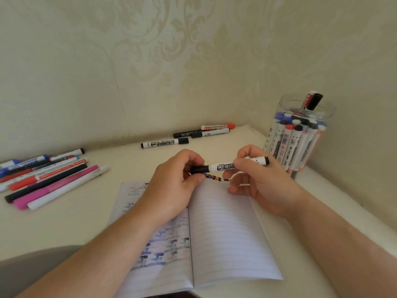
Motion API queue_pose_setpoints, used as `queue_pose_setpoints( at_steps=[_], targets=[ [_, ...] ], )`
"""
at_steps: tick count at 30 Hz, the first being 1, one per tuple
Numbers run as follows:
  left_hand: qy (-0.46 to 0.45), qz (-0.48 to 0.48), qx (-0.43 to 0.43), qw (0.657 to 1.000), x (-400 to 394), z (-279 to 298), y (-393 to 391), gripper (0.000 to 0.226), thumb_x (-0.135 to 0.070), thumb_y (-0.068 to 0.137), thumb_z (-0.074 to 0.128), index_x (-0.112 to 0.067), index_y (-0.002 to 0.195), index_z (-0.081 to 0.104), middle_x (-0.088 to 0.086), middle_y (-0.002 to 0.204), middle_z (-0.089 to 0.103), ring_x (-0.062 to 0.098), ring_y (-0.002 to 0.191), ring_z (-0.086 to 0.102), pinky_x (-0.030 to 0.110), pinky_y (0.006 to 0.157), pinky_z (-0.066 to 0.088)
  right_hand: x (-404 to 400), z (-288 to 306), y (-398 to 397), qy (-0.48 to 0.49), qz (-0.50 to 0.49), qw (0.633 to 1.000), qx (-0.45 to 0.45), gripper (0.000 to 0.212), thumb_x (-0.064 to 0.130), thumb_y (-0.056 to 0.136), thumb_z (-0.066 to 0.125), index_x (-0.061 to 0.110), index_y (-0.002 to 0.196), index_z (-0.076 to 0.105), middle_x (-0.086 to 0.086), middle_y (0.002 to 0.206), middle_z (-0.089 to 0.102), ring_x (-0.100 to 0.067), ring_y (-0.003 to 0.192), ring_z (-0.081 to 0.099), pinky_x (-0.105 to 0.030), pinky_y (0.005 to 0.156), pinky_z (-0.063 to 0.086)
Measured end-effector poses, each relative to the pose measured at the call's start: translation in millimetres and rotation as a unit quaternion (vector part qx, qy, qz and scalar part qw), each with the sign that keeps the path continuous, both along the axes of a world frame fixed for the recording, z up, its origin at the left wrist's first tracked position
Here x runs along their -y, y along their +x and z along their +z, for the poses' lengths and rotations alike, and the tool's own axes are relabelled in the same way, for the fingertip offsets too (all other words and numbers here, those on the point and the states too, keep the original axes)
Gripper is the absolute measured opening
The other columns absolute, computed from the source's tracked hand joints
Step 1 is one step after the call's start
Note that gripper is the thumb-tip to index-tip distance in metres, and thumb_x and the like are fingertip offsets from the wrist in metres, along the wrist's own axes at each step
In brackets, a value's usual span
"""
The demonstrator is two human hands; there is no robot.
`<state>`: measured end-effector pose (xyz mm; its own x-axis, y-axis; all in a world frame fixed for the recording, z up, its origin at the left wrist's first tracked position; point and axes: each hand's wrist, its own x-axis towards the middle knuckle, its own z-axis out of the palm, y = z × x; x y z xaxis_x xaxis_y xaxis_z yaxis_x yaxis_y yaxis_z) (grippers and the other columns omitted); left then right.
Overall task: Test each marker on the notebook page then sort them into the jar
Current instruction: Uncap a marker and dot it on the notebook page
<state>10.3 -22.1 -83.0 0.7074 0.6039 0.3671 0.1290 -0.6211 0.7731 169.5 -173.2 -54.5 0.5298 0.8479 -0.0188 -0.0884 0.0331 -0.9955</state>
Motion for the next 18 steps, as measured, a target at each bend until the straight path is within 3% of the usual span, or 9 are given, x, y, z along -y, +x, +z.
queue_pose_setpoints(
  at_steps=[2,4,7,10,14,18],
  targets=[
    [-0.055,-0.014,0.043,0.997,-5,0,-1,0.031,-0.012,0.094,0.072,-0.041,0.101,0.065,-0.018,0.094,0.074,0.001,0.087,0.068,0.015,0.083,0.049,0,0,1,0.015,-0.019,1.000,0.020,0.011,0.017,0.087,0.077,0.015,0.084,0.067,-0.015,0.074,0.069,-0.027,0.063,0.059,-0.039,0.065,0.056],
    [-0.115,-0.034,0.075,0.990,-8,-1,-1,0.024,-0.013,0.101,0.063,-0.037,0.104,0.065,-0.013,0.085,0.073,0.006,0.076,0.066,0.023,0.079,0.050,1,-2,2,0.024,-0.041,0.996,0.081,0.007,0.019,0.077,0.082,0.021,0.078,0.076,-0.007,0.068,0.069,-0.020,0.060,0.058,-0.032,0.058,0.054],
    [-0.126,-0.053,0.078,0.988,-10,-6,2,0.012,-0.022,0.108,0.049,-0.028,0.105,0.059,-0.013,0.063,0.058,0.010,0.061,0.048,0.030,0.067,0.040,2,-10,3,-0.011,-0.051,0.954,0.295,0.010,0.024,0.092,0.077,0.034,0.094,0.076,0.005,0.076,0.071,-0.017,0.067,0.059,-0.029,0.064,0.051],
    [-0.167,-0.060,0.106,0.978,-12,-9,4,0.016,-0.024,0.109,0.044,-0.019,0.102,0.057,-0.015,0.056,0.046,0.009,0.057,0.036,0.023,0.059,0.034,1,-16,-1,-0.030,-0.032,0.898,0.437,0.004,0.038,0.098,0.067,0.039,0.102,0.066,0.008,0.080,0.068,-0.012,0.071,0.058,-0.037,0.070,0.051],
    [-0.176,-0.074,0.122,0.974,-12,-8,4,0.018,-0.031,0.105,0.044,-0.017,0.099,0.055,-0.014,0.056,0.042,0.010,0.057,0.032,0.027,0.055,0.029,-5,-20,-9,0.000,-0.042,0.897,0.441,0.004,0.039,0.099,0.065,0.036,0.102,0.066,0.008,0.083,0.069,-0.016,0.077,0.061,-0.044,0.072,0.052],
    [-0.158,-0.064,0.106,0.980,-14,-9,2,0.014,-0.039,0.096,0.044,-0.032,0.092,0.055,-0.015,0.058,0.046,0.010,0.058,0.035,0.031,0.059,0.031,-7,-22,-9,-0.008,-0.034,0.902,0.430,0.010,0.035,0.100,0.066,0.044,0.096,0.063,0.008,0.082,0.069,-0.015,0.074,0.059,-0.040,0.071,0.050]
  ],
)
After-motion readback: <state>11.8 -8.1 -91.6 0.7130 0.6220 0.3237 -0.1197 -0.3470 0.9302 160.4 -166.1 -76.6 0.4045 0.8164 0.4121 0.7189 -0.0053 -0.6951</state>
